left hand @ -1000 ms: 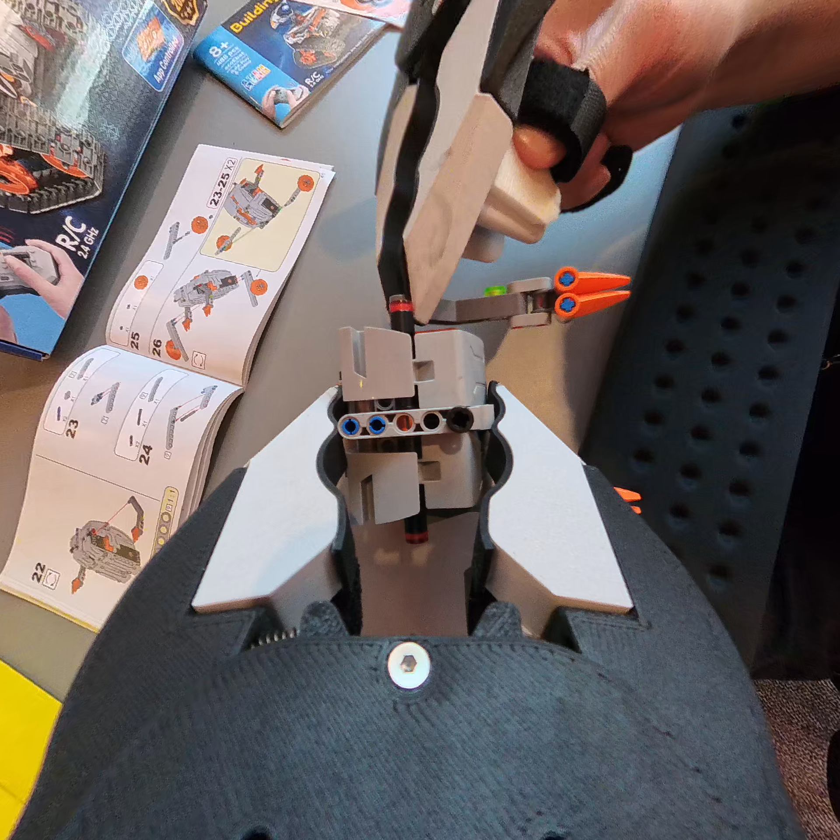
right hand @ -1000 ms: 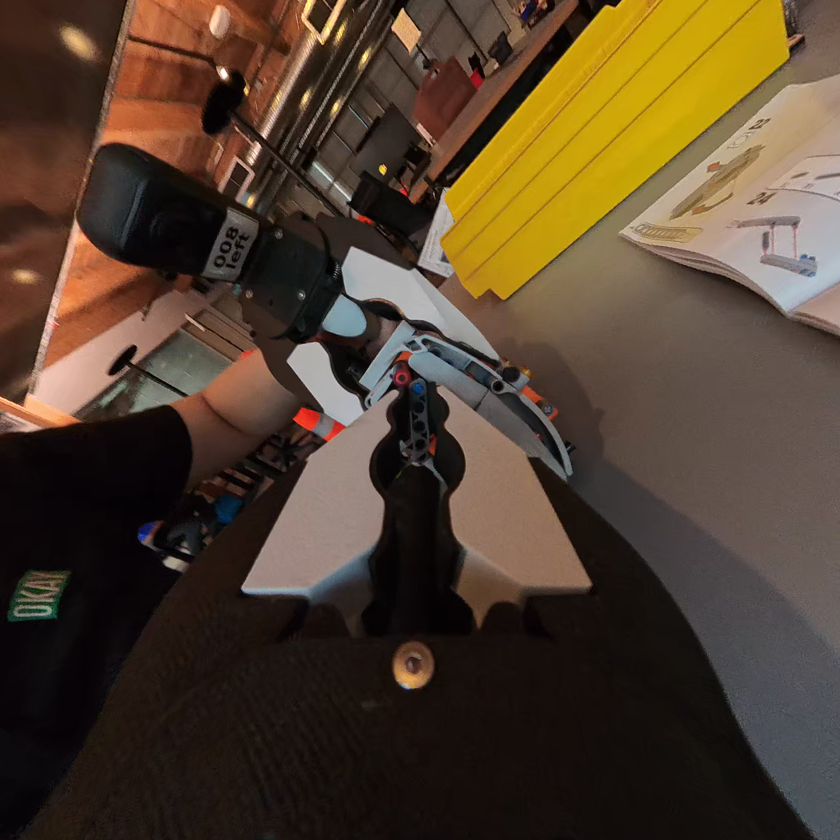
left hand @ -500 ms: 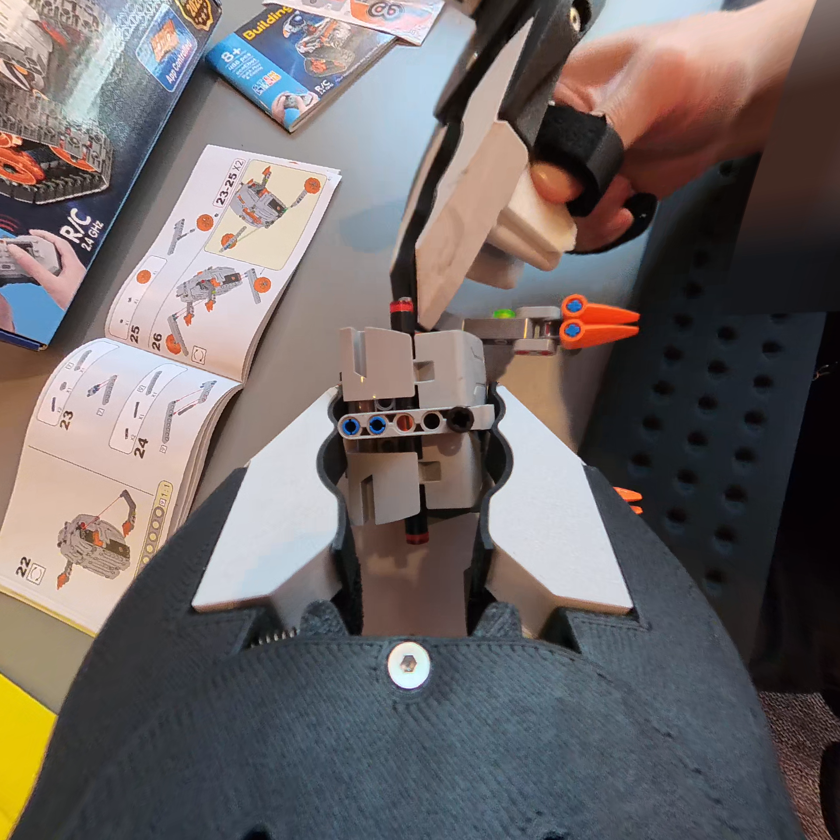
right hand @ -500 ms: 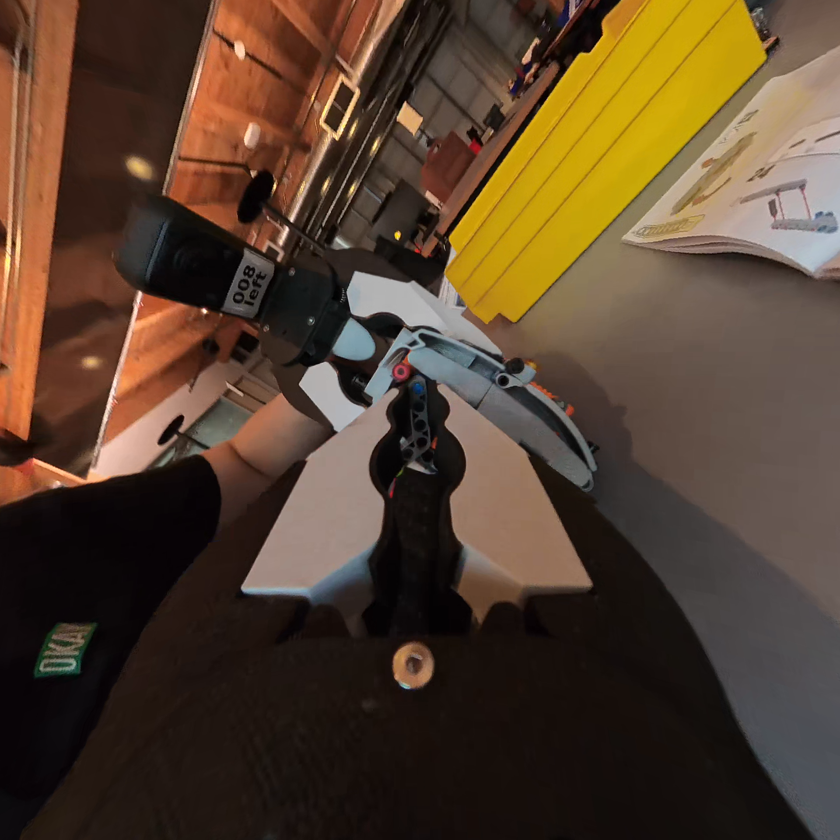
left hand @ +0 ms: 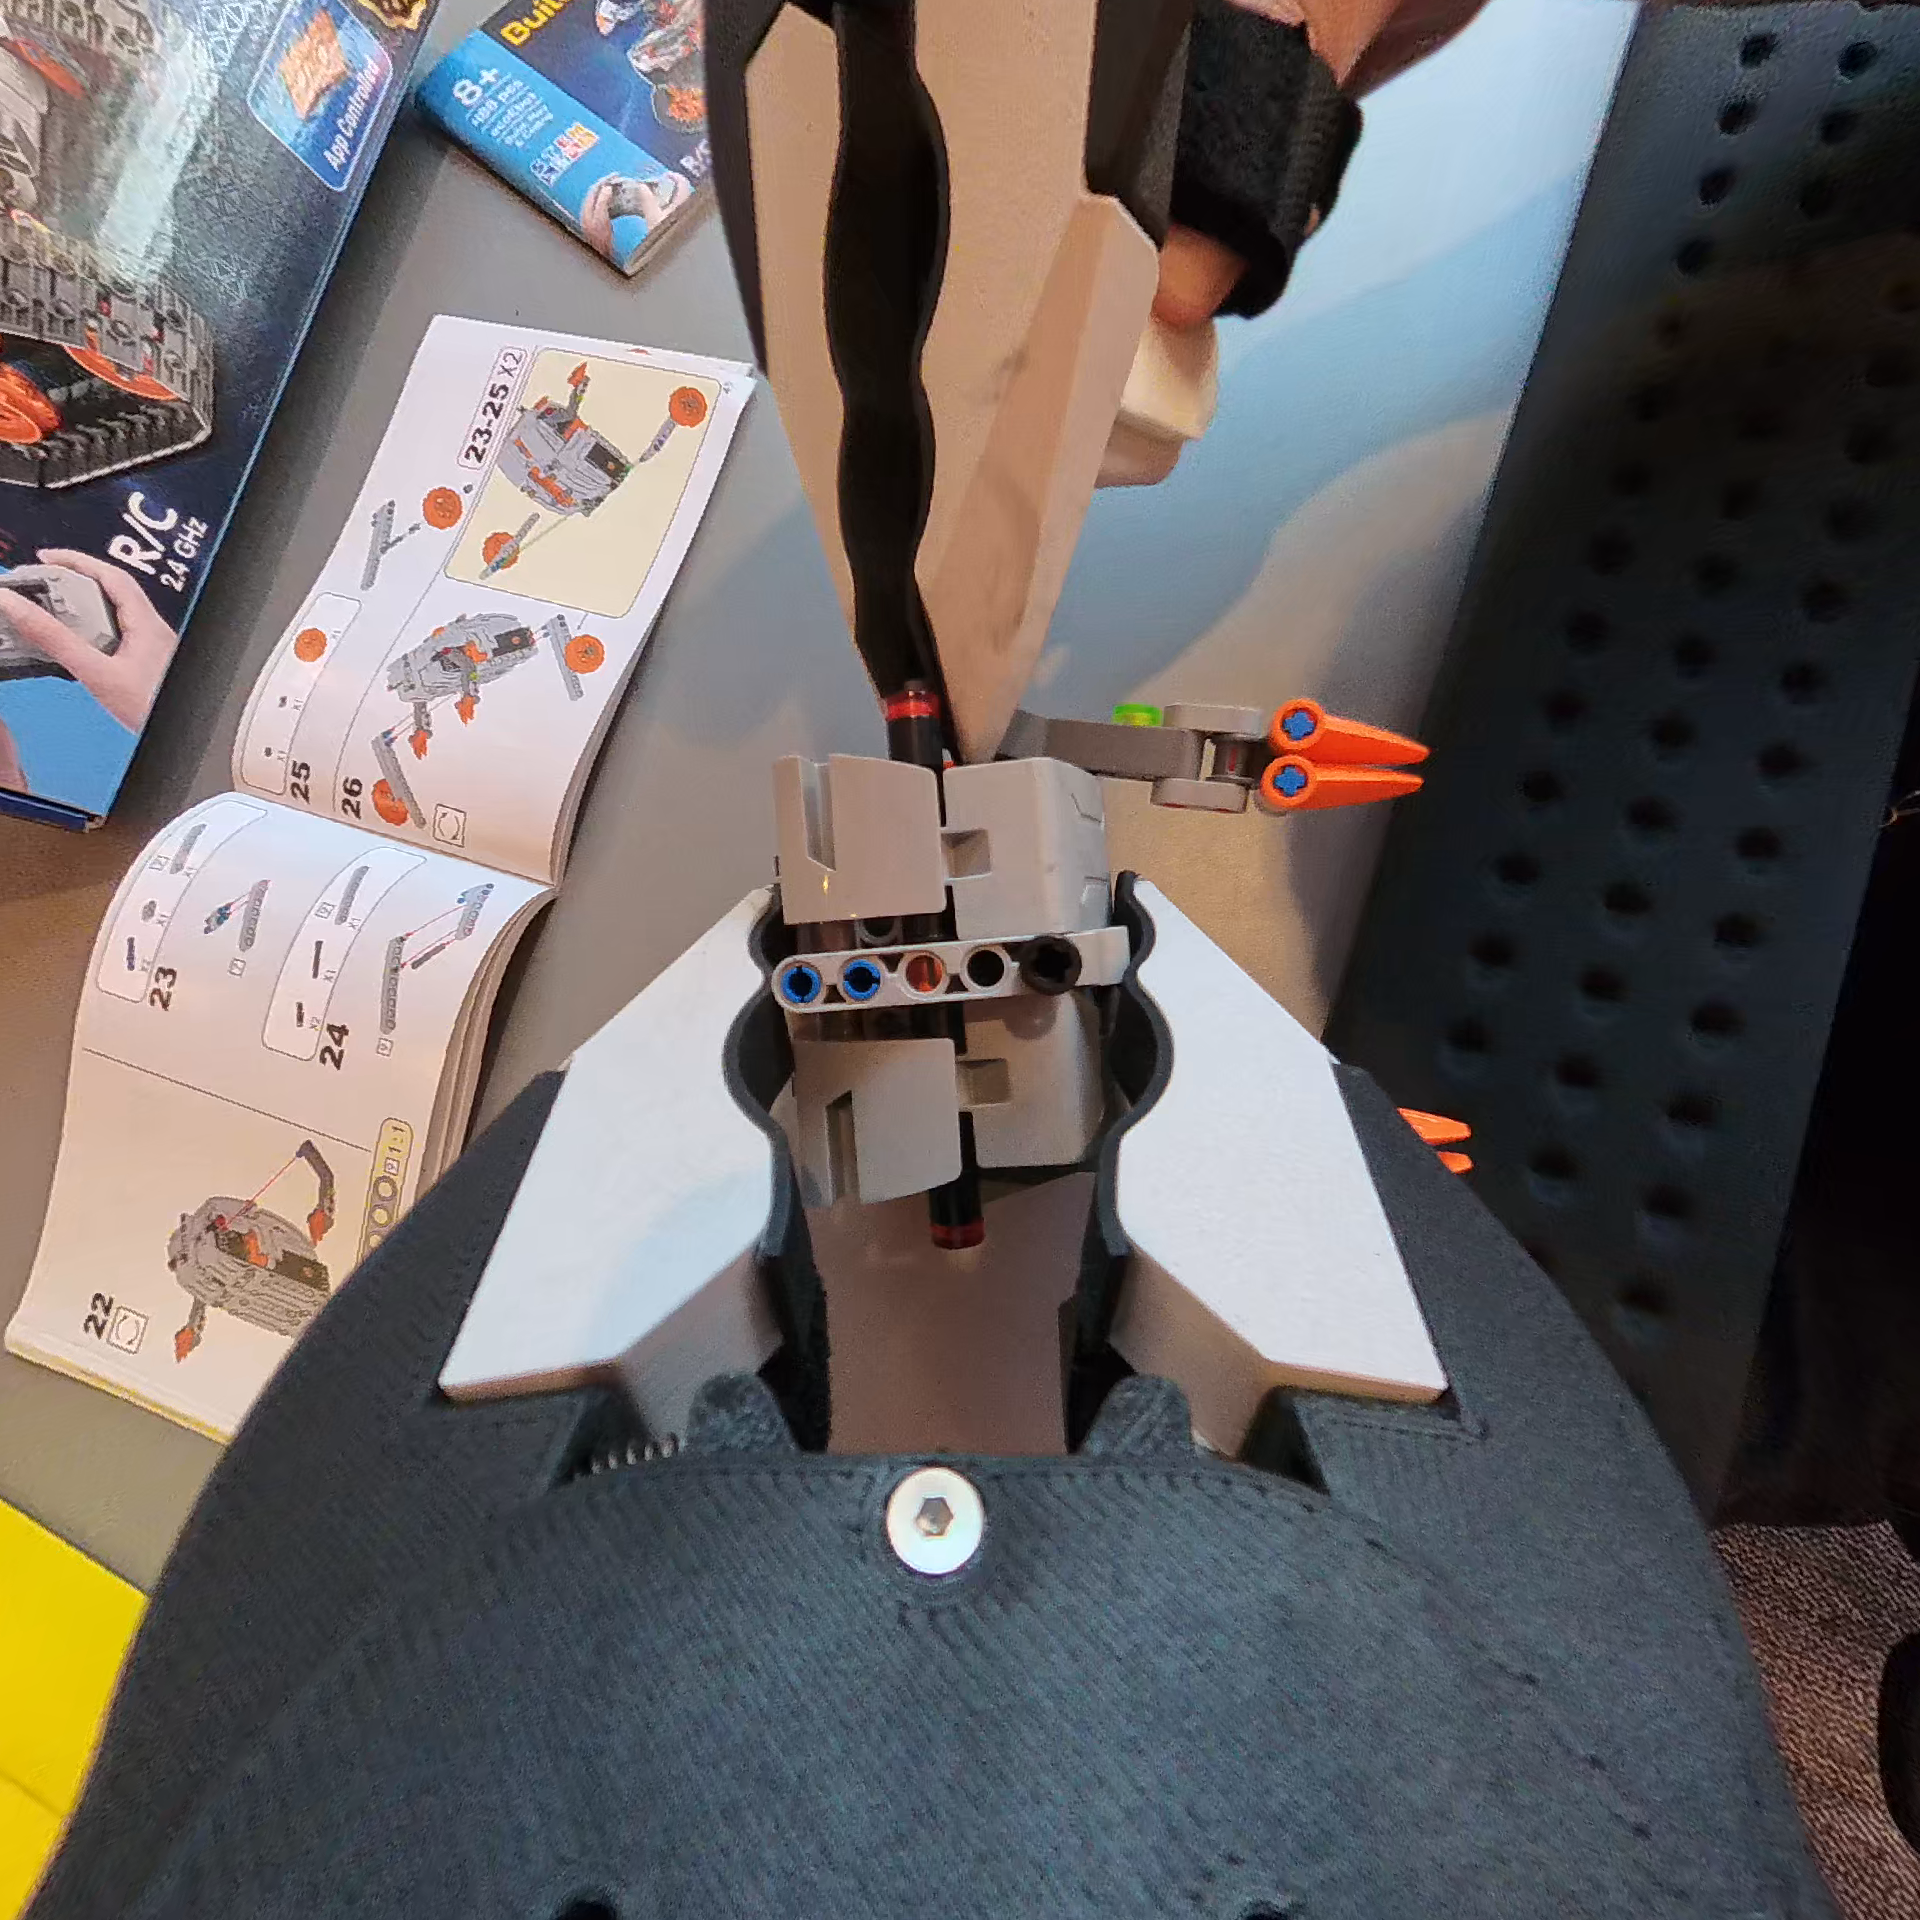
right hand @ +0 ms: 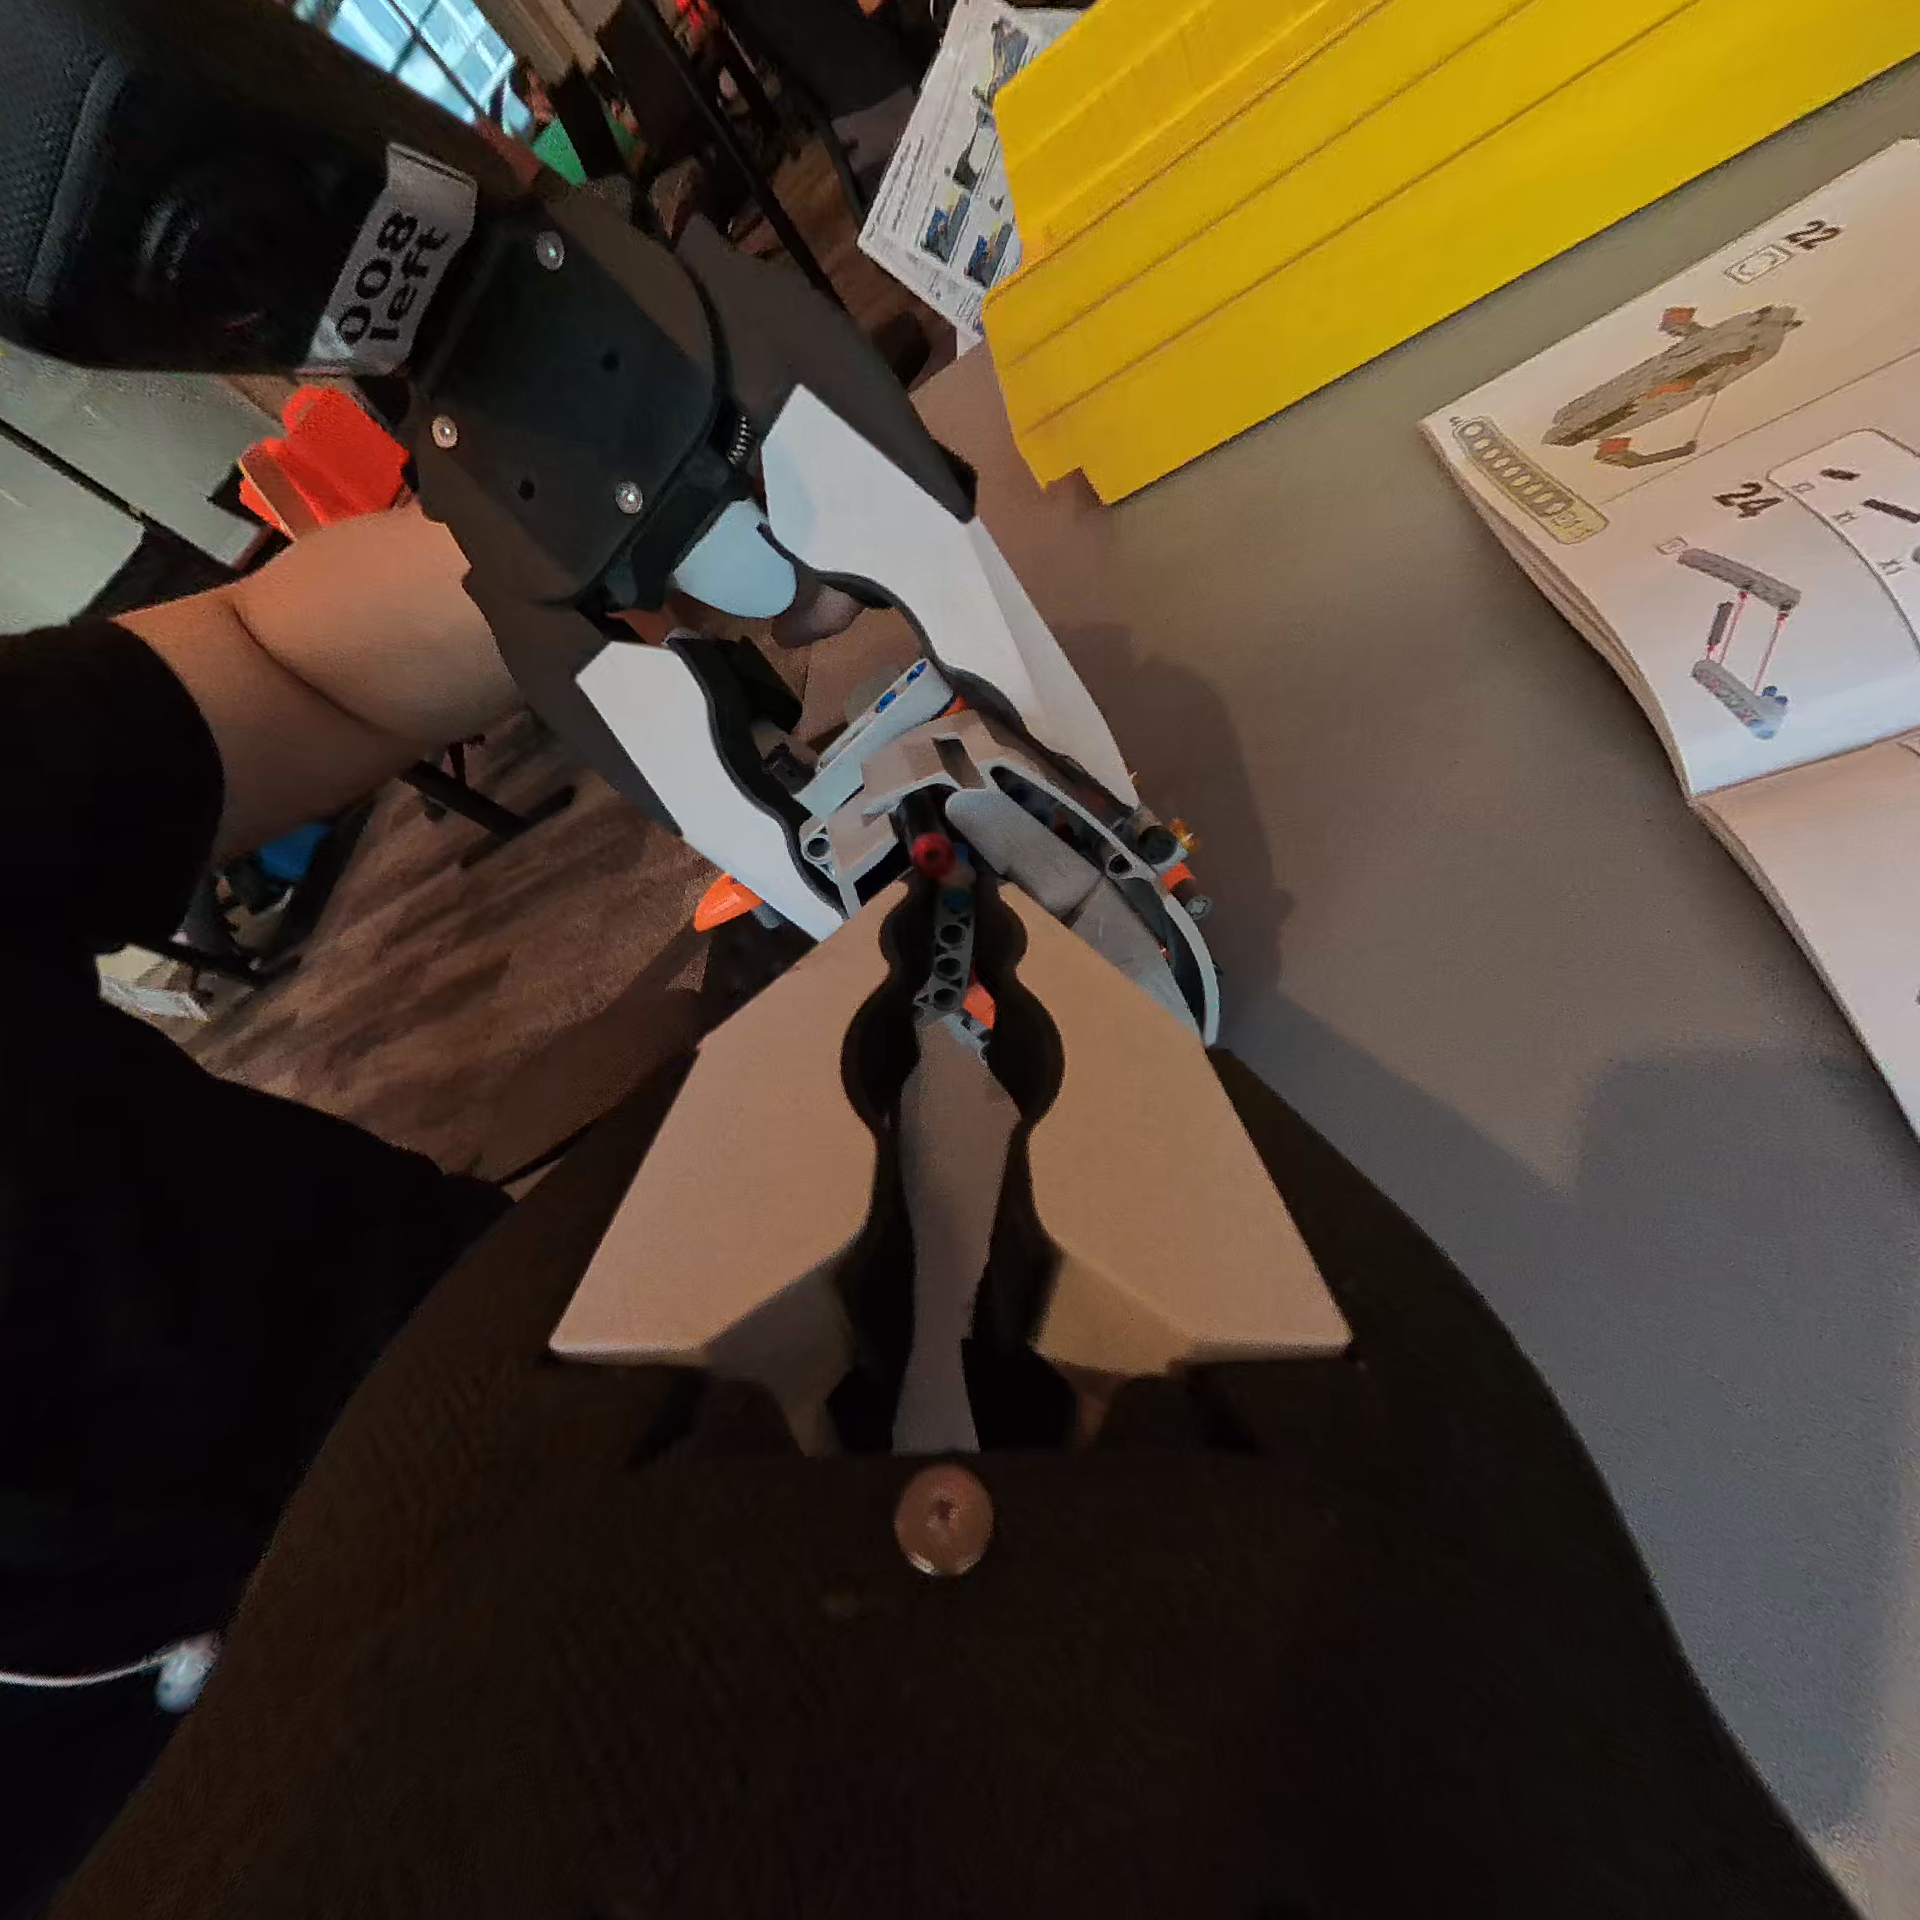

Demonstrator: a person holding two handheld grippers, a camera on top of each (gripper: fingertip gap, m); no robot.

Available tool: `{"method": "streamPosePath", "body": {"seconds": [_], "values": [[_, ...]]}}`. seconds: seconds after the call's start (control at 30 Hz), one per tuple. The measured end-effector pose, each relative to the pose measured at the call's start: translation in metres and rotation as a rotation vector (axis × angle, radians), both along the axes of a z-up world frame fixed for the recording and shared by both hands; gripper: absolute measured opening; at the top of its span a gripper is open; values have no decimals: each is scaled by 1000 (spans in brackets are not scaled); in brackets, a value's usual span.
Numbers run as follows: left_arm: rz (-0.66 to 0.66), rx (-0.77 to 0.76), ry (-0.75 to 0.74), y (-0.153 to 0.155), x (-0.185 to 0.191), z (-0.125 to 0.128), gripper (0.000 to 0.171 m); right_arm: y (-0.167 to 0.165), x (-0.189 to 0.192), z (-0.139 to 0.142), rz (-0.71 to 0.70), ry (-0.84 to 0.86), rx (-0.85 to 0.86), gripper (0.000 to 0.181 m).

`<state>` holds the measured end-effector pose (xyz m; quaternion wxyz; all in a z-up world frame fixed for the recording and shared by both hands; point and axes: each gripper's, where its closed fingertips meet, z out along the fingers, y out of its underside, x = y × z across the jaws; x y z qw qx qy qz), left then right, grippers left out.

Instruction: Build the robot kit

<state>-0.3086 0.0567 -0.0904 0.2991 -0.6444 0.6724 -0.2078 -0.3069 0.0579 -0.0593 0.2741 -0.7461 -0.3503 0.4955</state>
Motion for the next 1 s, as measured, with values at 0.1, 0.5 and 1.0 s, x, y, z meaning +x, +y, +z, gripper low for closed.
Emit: {"method": "streamPosePath", "body": {"seconds": [0.1,0.5,1.0], "values": [[-6,9,0,-1,0,0,60,-1,0,0,67,-18,-6,7],[8,8,-10,-1,0,0,60,0,0,1,48,136,-166,7],[-13,25,10,-3,5,-1,60,-5,4,-2,68,132,-160,7]]}}
